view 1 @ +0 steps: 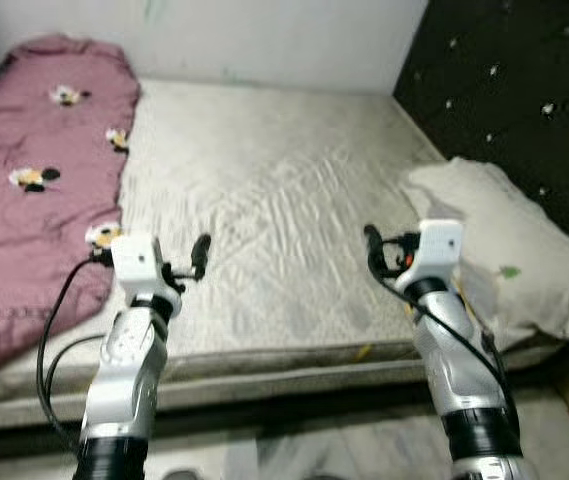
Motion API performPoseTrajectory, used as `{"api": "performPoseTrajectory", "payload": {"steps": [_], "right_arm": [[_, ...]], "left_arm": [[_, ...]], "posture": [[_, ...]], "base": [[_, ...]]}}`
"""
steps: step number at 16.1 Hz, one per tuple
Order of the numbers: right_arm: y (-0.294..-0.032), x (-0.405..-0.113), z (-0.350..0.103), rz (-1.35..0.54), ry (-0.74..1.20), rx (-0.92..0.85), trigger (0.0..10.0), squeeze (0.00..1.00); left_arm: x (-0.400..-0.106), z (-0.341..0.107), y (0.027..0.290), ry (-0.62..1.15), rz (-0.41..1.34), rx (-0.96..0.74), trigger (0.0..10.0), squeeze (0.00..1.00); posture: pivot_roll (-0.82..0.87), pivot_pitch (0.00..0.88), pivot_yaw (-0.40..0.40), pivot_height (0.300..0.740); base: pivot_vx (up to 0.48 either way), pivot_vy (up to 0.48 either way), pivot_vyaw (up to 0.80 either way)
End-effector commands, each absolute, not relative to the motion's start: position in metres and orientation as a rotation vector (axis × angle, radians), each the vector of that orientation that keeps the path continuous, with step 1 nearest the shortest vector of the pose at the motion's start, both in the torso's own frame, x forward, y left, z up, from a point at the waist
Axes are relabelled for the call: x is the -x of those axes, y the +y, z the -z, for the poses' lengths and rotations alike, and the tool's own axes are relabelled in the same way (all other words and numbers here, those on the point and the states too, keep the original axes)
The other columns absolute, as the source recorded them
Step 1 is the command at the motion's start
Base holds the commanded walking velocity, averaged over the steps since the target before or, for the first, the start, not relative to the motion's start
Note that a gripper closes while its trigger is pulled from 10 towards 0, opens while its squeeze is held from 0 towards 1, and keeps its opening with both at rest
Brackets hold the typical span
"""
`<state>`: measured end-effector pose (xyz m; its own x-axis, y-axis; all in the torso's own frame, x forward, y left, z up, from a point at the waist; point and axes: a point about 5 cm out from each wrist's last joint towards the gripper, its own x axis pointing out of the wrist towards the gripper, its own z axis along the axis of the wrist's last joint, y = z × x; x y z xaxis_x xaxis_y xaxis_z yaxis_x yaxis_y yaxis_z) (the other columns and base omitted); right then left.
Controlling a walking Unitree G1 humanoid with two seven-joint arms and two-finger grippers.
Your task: Clean up the room
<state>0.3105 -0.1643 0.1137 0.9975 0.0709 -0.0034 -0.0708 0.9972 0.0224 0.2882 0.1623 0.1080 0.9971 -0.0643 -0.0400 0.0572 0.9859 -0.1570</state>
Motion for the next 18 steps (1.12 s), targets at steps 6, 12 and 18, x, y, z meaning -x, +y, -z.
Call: {"api": "performPoseTrajectory", "payload": {"steps": [6, 12, 18], "right_arm": [[-0.1599, -0.3119, -0.1189, -0.089, -0.015, -0.022, 10.0, 0.0], [-0.1601, -0.3118, -0.1188, -0.088, -0.015, -0.02, 10.0, 0.0], [-0.1598, -0.3117, -0.119, -0.09, -0.015, -0.02, 10.0, 0.0]], "left_arm": [[-0.2834, -0.1153, 0.1642, -0.017, 0.089, 0.154, 10.0, 0.0], [-0.2832, -0.1171, 0.1649, -0.033, 0.1, 0.155, 10.0, 0.0], [-0.2827, -0.1178, 0.1649, -0.04, 0.101, 0.154, 10.0, 0.0]], "posture": [[0.0, 0.001, -0.113, 0.74], [0.0, 0.004, -0.113, 0.74], [0.0, 0.006, -0.114, 0.74]], "base": [[0.0, 0.16, 0.0], [0.268, 0.0, 0.0], [0.319, 0.0, 0.0]]}}
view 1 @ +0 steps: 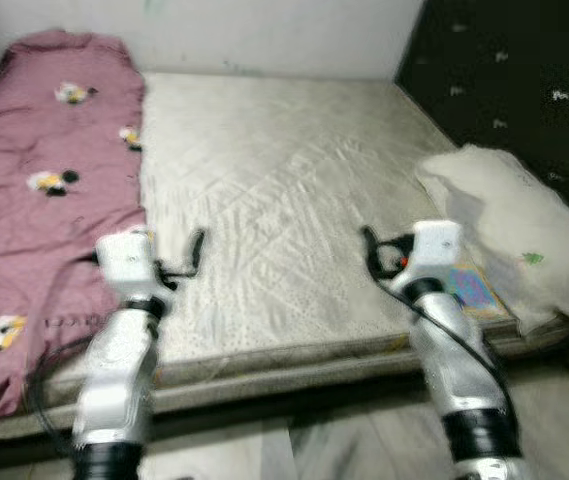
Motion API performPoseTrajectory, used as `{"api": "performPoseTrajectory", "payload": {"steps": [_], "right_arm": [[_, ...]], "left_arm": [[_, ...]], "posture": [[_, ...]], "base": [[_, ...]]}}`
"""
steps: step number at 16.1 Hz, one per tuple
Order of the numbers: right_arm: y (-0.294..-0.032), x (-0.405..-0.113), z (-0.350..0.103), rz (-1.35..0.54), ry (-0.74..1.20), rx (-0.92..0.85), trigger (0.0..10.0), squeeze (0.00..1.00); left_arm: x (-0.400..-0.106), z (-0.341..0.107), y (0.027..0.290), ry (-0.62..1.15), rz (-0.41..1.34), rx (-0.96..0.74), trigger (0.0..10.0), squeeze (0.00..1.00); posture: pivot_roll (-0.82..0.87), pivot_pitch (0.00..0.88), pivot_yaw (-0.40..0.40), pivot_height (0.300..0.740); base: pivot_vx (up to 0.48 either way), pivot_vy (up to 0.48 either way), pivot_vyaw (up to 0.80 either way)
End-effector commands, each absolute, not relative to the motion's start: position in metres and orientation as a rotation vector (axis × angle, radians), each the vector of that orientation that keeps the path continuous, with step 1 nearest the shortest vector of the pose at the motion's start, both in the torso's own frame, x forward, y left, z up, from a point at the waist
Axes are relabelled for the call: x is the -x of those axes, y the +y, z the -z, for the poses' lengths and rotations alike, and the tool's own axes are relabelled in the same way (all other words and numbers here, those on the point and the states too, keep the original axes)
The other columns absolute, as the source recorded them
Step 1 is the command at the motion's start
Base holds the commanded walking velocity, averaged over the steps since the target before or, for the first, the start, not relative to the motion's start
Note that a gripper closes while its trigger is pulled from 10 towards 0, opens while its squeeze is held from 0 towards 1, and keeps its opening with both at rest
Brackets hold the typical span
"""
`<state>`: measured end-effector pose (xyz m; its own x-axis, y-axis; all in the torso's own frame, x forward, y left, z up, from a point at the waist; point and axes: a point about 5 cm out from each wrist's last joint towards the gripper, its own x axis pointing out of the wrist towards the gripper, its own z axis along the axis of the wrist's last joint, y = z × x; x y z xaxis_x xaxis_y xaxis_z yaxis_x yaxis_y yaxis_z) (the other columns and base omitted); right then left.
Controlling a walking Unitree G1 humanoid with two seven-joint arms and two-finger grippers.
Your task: Clean up the room
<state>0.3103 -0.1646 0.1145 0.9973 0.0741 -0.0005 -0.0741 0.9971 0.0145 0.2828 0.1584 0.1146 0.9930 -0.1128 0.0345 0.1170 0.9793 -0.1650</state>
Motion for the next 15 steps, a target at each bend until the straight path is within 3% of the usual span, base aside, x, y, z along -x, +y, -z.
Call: {"api": "performPoseTrajectory", "payload": {"steps": [1, 5, 9, 15], "right_arm": [[-0.1598, -0.3116, -0.119, -0.09, -0.015, -0.02, 10.0, 0.0], [-0.1596, -0.3111, -0.1187, -0.089, -0.015, -0.021, 10.0, 0.0], [-0.1599, -0.3107, -0.1179, -0.088, -0.013, -0.019, 10.0, 0.0], [-0.16, -0.3107, -0.1177, -0.086, -0.012, -0.02, 10.0, 0.0]], "left_arm": [[-0.2826, -0.1178, 0.1648, -0.04, 0.101, 0.155, 10.0, 0.0], [-0.2827, -0.1176, 0.1646, -0.038, 0.1, 0.155, 10.0, 0.0], [-0.2836, -0.1157, 0.1632, -0.023, 0.091, 0.155, 10.0, 0.0], [-0.2846, -0.1155, 0.1644, -0.013, 0.087, 0.172, 10.0, 0.0]], "posture": [[0.0, 0.007, -0.114, 0.74], [-0.01, 0.007, -0.112, 0.74], [-0.01, 0.009, -0.112, 0.74], [-0.01, 0.014, -0.111, 0.74]], "base": [[0.304, 0.0, 0.0], [0.303, 0.0, 0.0], [0.0, 0.0, 0.0], [0.0, 0.48, -0.08]]}}
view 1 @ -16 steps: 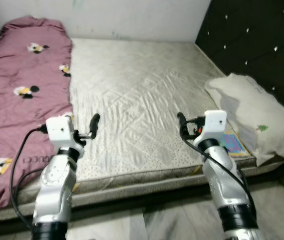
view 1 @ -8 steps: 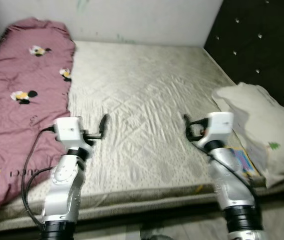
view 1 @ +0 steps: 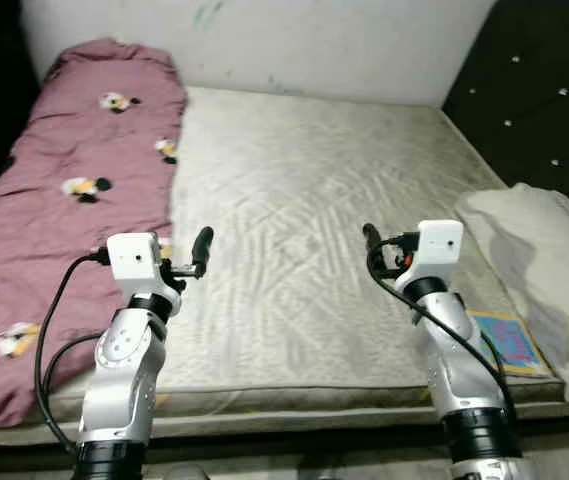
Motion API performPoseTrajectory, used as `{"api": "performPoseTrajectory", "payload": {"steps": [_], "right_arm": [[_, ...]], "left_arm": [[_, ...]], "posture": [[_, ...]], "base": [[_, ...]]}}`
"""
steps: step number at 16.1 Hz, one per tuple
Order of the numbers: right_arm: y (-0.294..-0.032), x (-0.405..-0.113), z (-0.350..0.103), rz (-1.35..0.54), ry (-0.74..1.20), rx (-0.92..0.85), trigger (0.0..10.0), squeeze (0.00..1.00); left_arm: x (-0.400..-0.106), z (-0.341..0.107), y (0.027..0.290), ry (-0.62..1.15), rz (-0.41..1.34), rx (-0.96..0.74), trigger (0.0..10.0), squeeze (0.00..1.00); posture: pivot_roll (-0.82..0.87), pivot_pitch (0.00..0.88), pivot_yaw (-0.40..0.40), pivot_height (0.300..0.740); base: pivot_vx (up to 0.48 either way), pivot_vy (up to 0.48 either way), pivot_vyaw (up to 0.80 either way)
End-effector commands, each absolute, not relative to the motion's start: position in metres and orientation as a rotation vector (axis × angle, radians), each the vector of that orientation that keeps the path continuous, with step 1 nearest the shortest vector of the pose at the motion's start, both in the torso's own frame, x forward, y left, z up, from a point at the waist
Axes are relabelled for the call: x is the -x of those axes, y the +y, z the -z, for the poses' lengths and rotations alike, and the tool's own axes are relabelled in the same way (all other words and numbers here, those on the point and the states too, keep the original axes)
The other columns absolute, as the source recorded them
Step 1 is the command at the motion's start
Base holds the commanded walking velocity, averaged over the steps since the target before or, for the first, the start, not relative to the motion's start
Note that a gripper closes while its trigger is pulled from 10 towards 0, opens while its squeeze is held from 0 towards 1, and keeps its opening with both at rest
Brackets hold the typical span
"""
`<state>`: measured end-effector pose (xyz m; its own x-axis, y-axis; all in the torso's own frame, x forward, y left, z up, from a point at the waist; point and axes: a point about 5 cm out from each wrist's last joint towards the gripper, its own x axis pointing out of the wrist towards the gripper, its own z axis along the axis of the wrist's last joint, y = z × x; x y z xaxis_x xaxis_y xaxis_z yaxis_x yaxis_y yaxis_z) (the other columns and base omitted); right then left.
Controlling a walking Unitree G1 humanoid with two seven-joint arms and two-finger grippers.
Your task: Clean up the room
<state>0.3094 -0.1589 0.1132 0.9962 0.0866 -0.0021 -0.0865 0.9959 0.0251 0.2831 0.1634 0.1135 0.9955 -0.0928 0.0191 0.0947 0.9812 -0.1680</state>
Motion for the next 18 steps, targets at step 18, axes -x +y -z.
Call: {"api": "performPoseTrajectory", "payload": {"steps": [18], "right_arm": [[-0.1568, -0.3112, -0.1174, -0.11, -0.01, -0.025, 10.0, 0.0]], "left_arm": [[-0.285, -0.1148, 0.163, -0.015, 0.08, 0.159, 10.0, 0.0]], "posture": [[-0.01, 0.008, -0.116, 0.74]], "base": [[0.0, 0.48, 0.0]]}}
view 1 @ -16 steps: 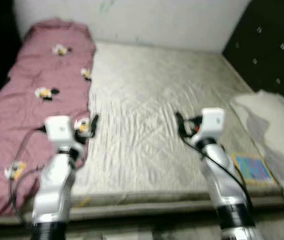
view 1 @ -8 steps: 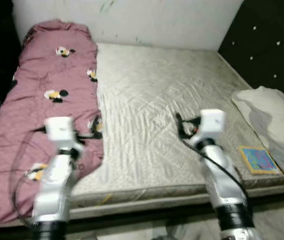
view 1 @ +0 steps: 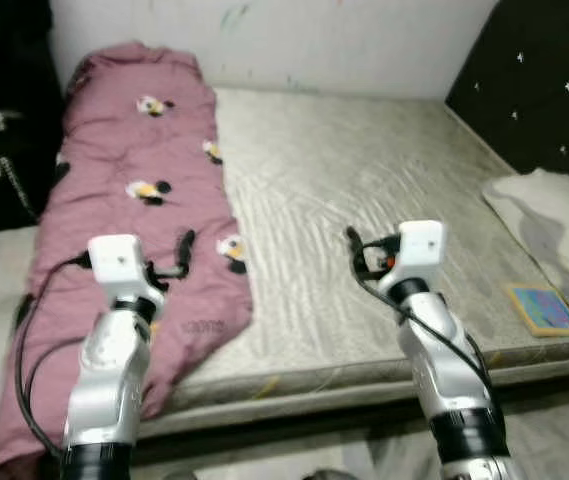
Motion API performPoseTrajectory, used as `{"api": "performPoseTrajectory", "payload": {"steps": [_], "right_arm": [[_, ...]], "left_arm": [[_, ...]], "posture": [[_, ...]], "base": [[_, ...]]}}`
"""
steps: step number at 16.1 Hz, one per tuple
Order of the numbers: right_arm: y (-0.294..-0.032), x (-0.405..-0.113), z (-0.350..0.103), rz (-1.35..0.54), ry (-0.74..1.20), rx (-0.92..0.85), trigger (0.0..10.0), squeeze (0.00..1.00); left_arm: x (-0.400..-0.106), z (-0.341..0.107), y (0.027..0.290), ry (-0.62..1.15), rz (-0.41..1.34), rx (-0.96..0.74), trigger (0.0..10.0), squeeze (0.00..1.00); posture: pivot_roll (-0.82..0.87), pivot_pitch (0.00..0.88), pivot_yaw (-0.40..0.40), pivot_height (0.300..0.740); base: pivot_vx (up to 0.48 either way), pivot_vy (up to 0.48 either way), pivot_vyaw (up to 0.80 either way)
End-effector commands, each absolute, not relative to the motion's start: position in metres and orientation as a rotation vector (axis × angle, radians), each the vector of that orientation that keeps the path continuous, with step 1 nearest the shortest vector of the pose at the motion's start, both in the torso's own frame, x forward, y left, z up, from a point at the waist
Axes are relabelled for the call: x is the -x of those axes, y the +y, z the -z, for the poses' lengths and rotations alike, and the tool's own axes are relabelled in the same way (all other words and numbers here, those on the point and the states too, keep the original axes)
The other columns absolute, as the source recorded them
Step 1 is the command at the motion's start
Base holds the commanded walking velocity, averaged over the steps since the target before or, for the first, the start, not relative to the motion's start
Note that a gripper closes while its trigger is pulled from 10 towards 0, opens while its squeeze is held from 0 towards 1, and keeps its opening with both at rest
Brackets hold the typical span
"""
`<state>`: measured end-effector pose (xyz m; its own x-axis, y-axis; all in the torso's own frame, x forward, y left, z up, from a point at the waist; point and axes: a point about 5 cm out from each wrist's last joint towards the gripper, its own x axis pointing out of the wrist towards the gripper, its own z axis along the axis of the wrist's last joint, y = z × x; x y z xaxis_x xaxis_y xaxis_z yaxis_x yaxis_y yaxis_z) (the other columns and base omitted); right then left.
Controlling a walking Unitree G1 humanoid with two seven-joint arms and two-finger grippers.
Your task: Clean up the room
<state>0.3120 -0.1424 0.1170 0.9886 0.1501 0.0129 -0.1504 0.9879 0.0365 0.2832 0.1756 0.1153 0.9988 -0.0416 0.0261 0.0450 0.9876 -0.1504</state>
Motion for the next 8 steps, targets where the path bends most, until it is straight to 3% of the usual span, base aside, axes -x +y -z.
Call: {"api": "performPoseTrajectory", "payload": {"steps": [1, 3, 5, 8], "right_arm": [[-0.1553, -0.3119, -0.1182, -0.114, -0.014, -0.022, 10.0, 0.0], [-0.1539, -0.3131, -0.1204, -0.117, -0.023, -0.007, 10.0, 0.0], [-0.1542, -0.3124, -0.1188, -0.11, -0.02, -0.007, 10.0, 0.0], [-0.1542, -0.3124, -0.1183, -0.104, -0.018, -0.012, 10.0, 0.0]], "left_arm": [[-0.285, -0.1142, 0.1631, -0.013, 0.076, 0.16, 10.0, 0.0], [-0.2858, -0.1148, 0.1636, -0.012, 0.074, 0.159, 10.0, 0.0], [-0.2861, -0.1148, 0.1655, -0.012, 0.07, 0.156, 10.0, 0.0], [-0.2863, -0.1147, 0.1642, -0.014, 0.069, 0.158, 10.0, 0.0]], "posture": [[-0.01, 0.008, -0.116, 0.74], [-0.01, 0.016, -0.114, 0.74], [-0.01, 0.017, -0.114, 0.74], [-0.01, 0.017, -0.113, 0.74]], "base": [[0.0, 0.48, 0.0], [0.0, 0.478, 0.0], [0.0, 0.48, 0.8], [0.0, 0.48, 0.0]]}}
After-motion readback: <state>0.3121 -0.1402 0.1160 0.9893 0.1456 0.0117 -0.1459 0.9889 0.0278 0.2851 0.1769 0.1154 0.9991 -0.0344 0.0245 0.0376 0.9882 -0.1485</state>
